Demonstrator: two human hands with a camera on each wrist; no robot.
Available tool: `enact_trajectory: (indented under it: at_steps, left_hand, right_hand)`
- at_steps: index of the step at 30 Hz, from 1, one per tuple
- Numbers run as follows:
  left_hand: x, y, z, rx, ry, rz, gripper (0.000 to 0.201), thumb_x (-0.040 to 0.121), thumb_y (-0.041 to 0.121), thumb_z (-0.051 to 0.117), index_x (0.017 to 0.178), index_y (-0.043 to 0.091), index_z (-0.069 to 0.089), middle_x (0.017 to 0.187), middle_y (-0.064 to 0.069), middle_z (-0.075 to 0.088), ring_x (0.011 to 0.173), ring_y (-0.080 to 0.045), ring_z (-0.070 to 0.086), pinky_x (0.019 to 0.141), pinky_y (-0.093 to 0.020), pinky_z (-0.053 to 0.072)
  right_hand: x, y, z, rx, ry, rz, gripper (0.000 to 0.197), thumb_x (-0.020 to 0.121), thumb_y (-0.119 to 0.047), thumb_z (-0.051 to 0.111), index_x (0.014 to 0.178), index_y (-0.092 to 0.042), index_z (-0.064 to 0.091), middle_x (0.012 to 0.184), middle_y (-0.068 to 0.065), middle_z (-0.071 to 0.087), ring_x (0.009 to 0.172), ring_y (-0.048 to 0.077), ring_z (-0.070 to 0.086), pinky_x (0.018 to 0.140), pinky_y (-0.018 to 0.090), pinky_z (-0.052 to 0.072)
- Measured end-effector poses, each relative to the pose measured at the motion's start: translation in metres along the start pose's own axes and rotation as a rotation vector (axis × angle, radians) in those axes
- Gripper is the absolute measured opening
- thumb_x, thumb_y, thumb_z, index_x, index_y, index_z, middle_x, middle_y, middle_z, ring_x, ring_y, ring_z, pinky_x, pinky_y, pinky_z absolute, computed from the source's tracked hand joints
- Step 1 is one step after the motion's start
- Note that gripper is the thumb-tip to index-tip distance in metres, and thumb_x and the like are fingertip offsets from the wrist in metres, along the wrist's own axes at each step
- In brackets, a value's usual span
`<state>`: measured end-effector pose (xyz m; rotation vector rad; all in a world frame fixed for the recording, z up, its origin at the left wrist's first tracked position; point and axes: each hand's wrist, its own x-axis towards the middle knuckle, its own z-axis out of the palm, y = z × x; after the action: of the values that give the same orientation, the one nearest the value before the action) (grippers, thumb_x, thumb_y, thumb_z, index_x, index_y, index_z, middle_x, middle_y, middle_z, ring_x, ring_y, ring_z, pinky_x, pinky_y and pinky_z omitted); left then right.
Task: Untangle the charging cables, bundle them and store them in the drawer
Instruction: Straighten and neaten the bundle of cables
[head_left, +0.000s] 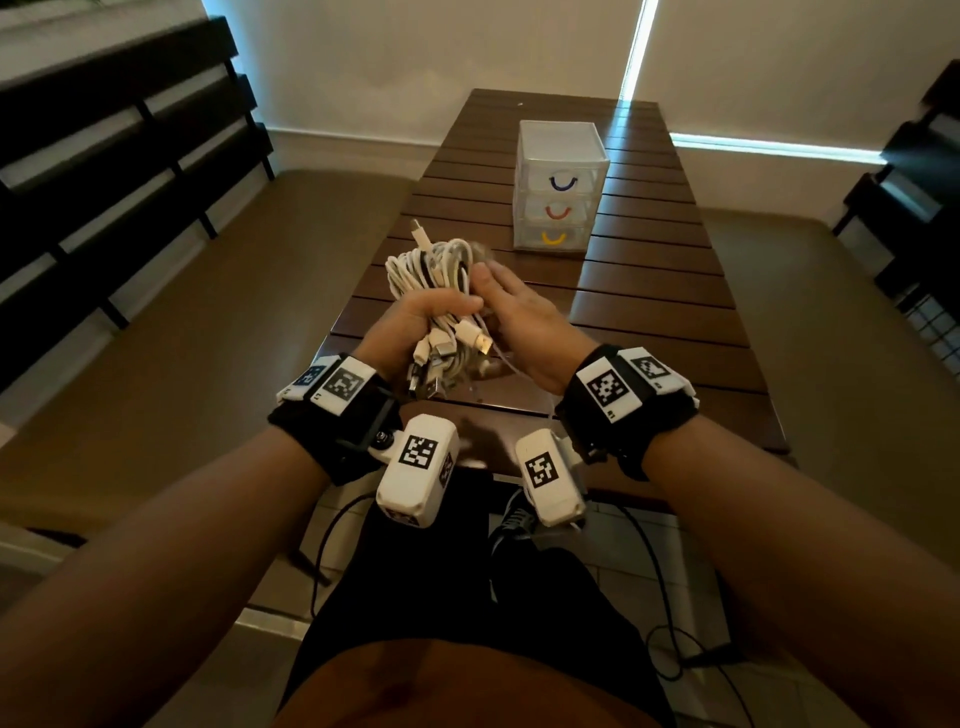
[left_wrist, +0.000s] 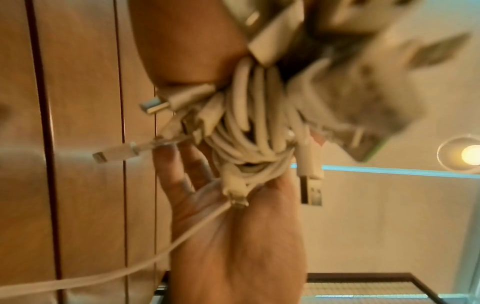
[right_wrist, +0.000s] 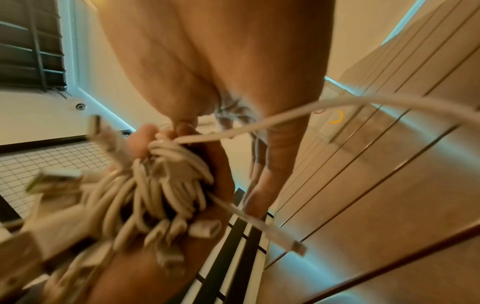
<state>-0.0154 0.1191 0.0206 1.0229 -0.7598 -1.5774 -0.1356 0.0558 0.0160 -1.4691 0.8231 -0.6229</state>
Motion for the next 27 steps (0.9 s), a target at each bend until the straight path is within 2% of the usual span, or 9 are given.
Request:
enact_trajectory:
  at_steps: [2, 5, 8, 10, 13, 16, 19, 23, 27]
  left_hand:
    - [0.002, 0.004, 0.000, -0.058, 0.026, 0.027, 0.031, 0.084, 0.015, 0.047, 0.069, 0.005, 0.073, 0.069, -0.011, 0.069, 0.067, -0.025, 0.068, 0.068, -0.034, 0.058]
    - [0.006, 0.010, -0.014, -0.191, 0.152, 0.092, 0.034, 0.084, 0.017, 0.049, 0.054, 0.009, 0.065, 0.061, -0.005, 0.064, 0.060, -0.019, 0.063, 0.058, -0.026, 0.054]
    - [0.006, 0.016, -0.030, -0.252, 0.239, 0.115, 0.029, 0.085, 0.020, 0.051, 0.058, 0.010, 0.058, 0.063, -0.005, 0.063, 0.061, -0.019, 0.063, 0.057, -0.026, 0.051]
    - [0.005, 0.016, -0.033, -0.309, 0.255, 0.129, 0.029, 0.088, 0.019, 0.050, 0.061, 0.010, 0.056, 0.065, -0.005, 0.064, 0.065, -0.018, 0.064, 0.060, -0.028, 0.054]
    - [0.006, 0.013, -0.027, -0.356, 0.235, 0.112, 0.026, 0.092, 0.020, 0.047, 0.068, 0.012, 0.052, 0.073, -0.005, 0.068, 0.071, -0.018, 0.067, 0.071, -0.032, 0.053]
    - [0.008, 0.010, -0.021, -0.357, 0.215, 0.096, 0.022, 0.088, 0.020, 0.050, 0.069, 0.012, 0.055, 0.077, -0.005, 0.067, 0.073, -0.019, 0.065, 0.068, -0.032, 0.054]
    - [0.009, 0.011, -0.020, -0.341, 0.220, 0.098, 0.025, 0.079, 0.017, 0.054, 0.059, 0.007, 0.064, 0.066, -0.006, 0.063, 0.065, -0.019, 0.062, 0.059, -0.027, 0.054]
    - [0.007, 0.013, -0.026, -0.264, 0.226, 0.084, 0.034, 0.080, 0.021, 0.050, 0.051, 0.007, 0.061, 0.057, -0.008, 0.059, 0.051, -0.021, 0.061, 0.048, -0.029, 0.053]
    - [0.010, 0.009, -0.037, -0.072, 0.331, 0.041, 0.032, 0.083, 0.015, 0.054, 0.053, 0.008, 0.058, 0.053, -0.006, 0.058, 0.044, -0.018, 0.056, 0.047, -0.027, 0.050]
  right_hand:
    - [-0.006, 0.002, -0.001, -0.024, 0.072, 0.037, 0.038, 0.101, -0.046, 0.038, 0.118, -0.018, 0.056, 0.099, 0.006, 0.066, 0.083, 0.016, 0.064, 0.073, 0.039, 0.054]
    - [-0.015, 0.009, -0.017, -0.173, 0.129, -0.022, 0.026, 0.100, -0.033, 0.048, 0.110, -0.013, 0.061, 0.068, 0.004, 0.058, 0.046, 0.004, 0.052, 0.041, 0.022, 0.041]
    - [-0.019, 0.019, -0.041, -0.390, 0.152, -0.205, 0.017, 0.095, -0.020, 0.059, 0.097, -0.008, 0.070, 0.063, -0.001, 0.054, 0.055, 0.007, 0.047, 0.055, 0.023, 0.042]
    - [-0.020, 0.022, -0.050, -0.538, 0.110, -0.235, 0.014, 0.092, -0.020, 0.062, 0.096, -0.013, 0.074, 0.069, 0.000, 0.062, 0.065, 0.015, 0.053, 0.068, 0.031, 0.047]
    - [-0.022, 0.024, -0.050, -0.854, 0.087, -0.224, 0.015, 0.091, -0.026, 0.063, 0.100, -0.024, 0.075, 0.085, -0.011, 0.069, 0.079, 0.008, 0.060, 0.081, 0.030, 0.051]
    - [-0.024, 0.019, -0.046, -1.119, 0.224, -0.258, 0.021, 0.089, -0.033, 0.056, 0.099, -0.030, 0.074, 0.095, -0.005, 0.073, 0.087, 0.020, 0.066, 0.080, 0.037, 0.055]
    - [-0.028, 0.017, -0.040, -1.291, 0.047, -0.228, 0.023, 0.091, -0.036, 0.053, 0.101, -0.031, 0.072, 0.098, -0.001, 0.072, 0.088, 0.024, 0.066, 0.077, 0.039, 0.056]
    - [-0.040, 0.004, -0.042, -1.218, -0.210, -0.314, 0.019, 0.093, -0.032, 0.060, 0.105, -0.025, 0.074, 0.096, -0.014, 0.068, 0.083, 0.005, 0.061, 0.077, 0.028, 0.050]
    - [-0.032, -0.016, -0.050, -0.873, -0.008, -0.538, 0.013, 0.091, -0.017, 0.063, 0.097, -0.015, 0.074, 0.081, -0.007, 0.059, 0.071, 0.002, 0.051, 0.069, 0.022, 0.041]
